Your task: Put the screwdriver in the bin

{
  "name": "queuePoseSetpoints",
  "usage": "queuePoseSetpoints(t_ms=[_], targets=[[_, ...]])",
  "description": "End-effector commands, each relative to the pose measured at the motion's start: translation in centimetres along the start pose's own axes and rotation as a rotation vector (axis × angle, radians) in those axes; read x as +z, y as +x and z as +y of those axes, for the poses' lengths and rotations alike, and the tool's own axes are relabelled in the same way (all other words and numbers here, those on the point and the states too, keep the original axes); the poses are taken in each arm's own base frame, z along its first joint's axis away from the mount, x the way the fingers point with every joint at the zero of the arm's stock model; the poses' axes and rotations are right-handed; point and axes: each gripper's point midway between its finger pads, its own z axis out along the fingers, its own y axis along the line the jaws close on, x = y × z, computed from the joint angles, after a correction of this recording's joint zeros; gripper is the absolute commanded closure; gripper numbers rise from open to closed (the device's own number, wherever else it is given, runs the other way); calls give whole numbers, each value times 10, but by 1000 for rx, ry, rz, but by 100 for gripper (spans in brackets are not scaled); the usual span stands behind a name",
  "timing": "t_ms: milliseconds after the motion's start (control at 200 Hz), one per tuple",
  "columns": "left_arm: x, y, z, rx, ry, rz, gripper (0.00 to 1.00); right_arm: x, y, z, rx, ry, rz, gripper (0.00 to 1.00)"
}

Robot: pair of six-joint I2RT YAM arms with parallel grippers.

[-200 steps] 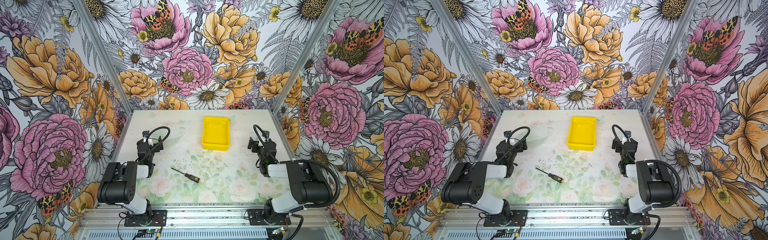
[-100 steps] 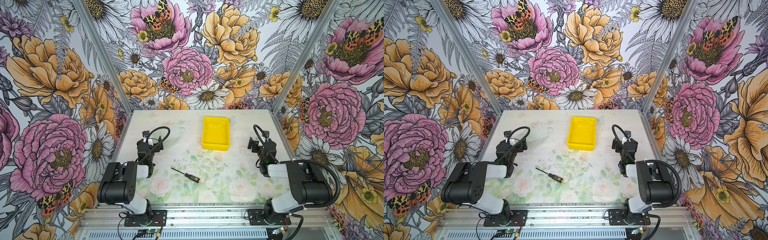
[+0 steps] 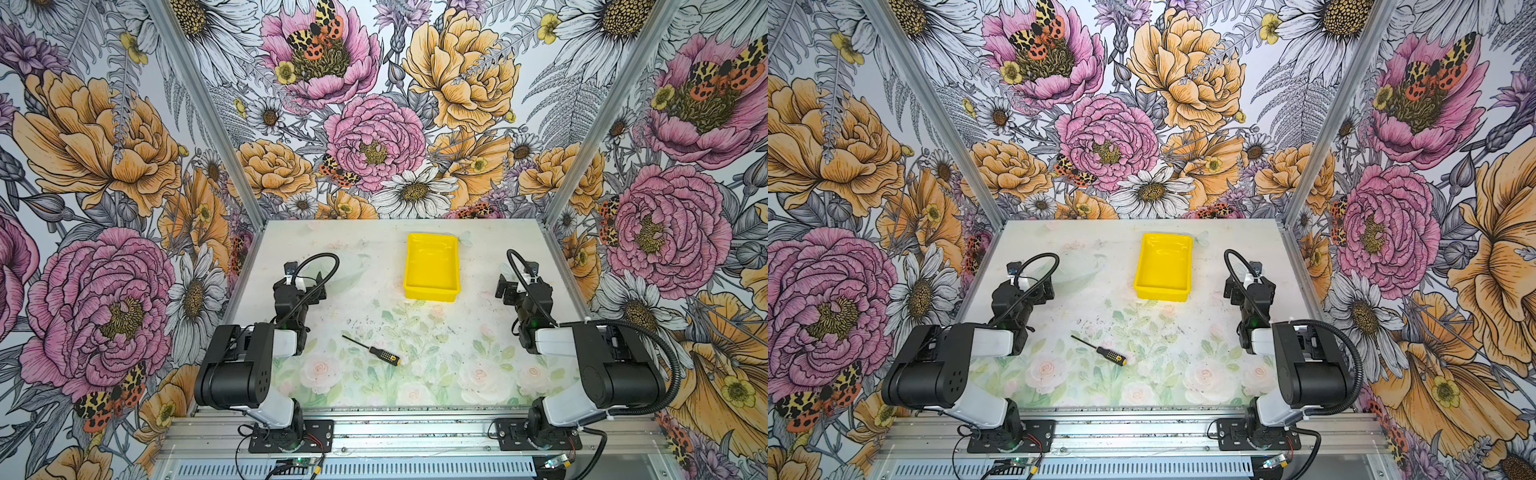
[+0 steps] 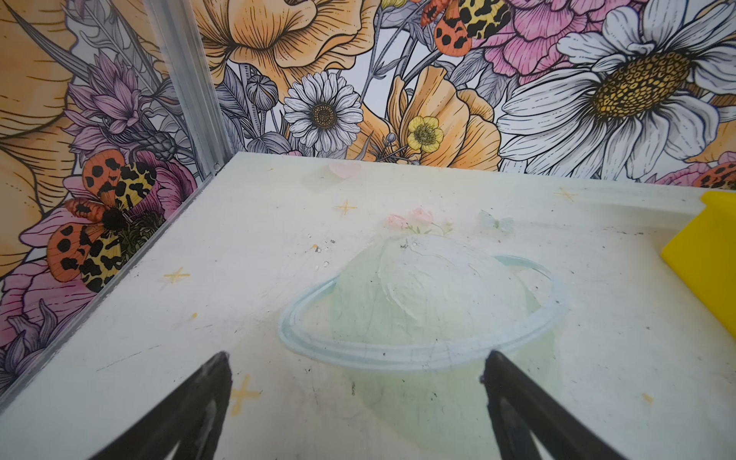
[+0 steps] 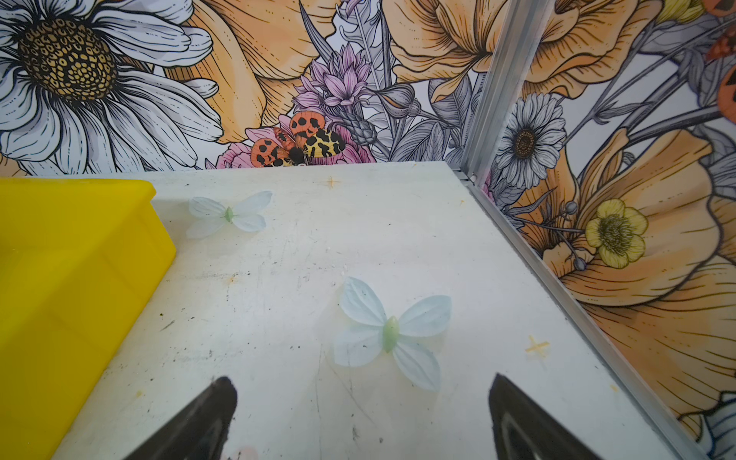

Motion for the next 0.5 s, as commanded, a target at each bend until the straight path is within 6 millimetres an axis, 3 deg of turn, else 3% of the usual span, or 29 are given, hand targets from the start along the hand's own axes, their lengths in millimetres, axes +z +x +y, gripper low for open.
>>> queuePoseSetpoints(t_ms=[0, 230, 355, 430, 495], targets=[[-3, -6, 4, -10, -20, -22, 1, -1, -4, 0, 12, 7, -19, 0], [-14, -28, 25, -77, -143, 100, 1, -2, -17, -6, 10, 57, 25, 1], [-37, -44, 24, -118, -153, 87, 1, -7, -20, -4, 6, 49, 124, 0], [-53, -55, 35, -197, -237, 82, 1, -13, -14, 0, -43, 38, 196, 1], [-62, -60, 34, -234, -244, 116, 1, -21, -9, 4, -86, 40, 235, 1]])
